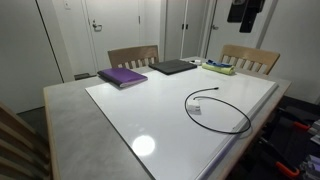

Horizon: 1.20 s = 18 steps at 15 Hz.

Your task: Unwind the phone charger on the whiteboard

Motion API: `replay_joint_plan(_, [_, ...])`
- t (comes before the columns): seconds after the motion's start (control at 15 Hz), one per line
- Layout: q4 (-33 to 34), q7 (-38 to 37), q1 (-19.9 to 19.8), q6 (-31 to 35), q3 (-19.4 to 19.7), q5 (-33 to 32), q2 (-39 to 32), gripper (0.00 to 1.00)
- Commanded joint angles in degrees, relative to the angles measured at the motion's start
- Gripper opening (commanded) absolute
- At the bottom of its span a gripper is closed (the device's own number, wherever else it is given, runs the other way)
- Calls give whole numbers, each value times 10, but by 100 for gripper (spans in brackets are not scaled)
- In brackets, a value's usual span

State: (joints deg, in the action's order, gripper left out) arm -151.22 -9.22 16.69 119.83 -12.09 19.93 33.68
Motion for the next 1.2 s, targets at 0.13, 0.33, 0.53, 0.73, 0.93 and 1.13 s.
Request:
replay_joint_plan(0.13, [1,1,-3,-2,-3,1,0,100])
replay_joint_plan(0.33, [1,1,-3,-2,-3,1,0,100])
replay_joint_plan(0.53, [1,1,-3,-2,-3,1,0,100])
replay_joint_plan(0.73, [1,1,-3,-2,-3,1,0,100])
replay_joint_plan(0.93, [5,15,-2,3,1,0,-8,100])
replay_joint_plan(1.13, [14,50,-3,8,10,-7,-21,100])
